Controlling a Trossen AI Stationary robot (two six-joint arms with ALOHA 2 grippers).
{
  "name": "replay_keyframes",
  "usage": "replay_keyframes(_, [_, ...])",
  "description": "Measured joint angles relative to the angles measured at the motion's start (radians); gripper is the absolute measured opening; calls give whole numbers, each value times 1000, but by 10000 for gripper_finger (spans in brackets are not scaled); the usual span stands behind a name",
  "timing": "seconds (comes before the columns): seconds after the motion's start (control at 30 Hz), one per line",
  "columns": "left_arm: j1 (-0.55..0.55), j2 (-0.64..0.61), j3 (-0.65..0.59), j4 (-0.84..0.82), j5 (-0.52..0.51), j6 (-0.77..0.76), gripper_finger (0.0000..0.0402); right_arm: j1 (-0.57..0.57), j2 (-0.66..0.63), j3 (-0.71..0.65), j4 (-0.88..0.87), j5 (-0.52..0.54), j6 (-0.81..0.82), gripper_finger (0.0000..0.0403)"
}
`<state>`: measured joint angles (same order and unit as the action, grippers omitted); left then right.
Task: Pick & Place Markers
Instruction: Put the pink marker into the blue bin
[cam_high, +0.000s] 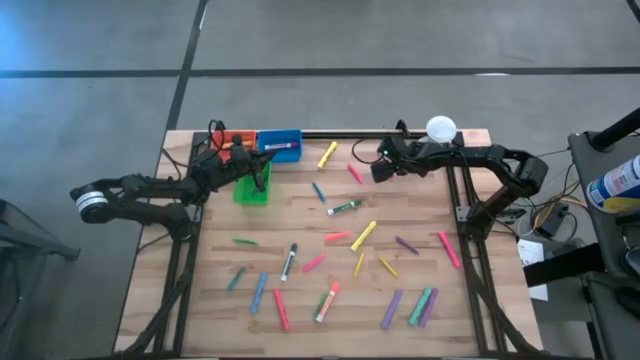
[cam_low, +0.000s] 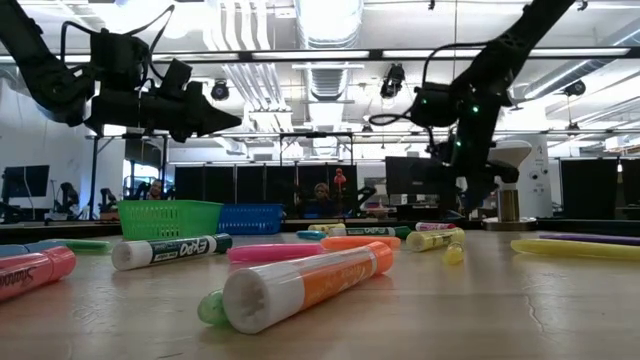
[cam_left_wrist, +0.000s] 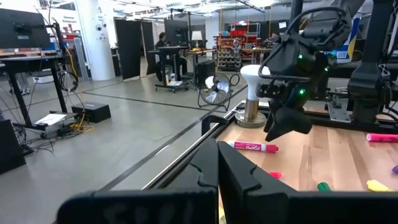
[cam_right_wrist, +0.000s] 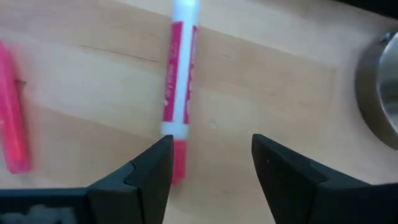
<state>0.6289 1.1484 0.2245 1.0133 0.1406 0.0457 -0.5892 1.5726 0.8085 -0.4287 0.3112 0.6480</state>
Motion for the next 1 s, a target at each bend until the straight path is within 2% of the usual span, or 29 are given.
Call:
replay_keyframes(0.33, [0,0,5,0,0,-1,0,-9,0,-19,174,-20,-8,201])
replay_keyframes(0.77, [0,0,8,0,0,-1,0,-37,0,-27,176,-52,-11,169])
replay_keyframes(1.0, [0,0,9,-1,0,-1,0,-37,0,-35,175,-74,5,179])
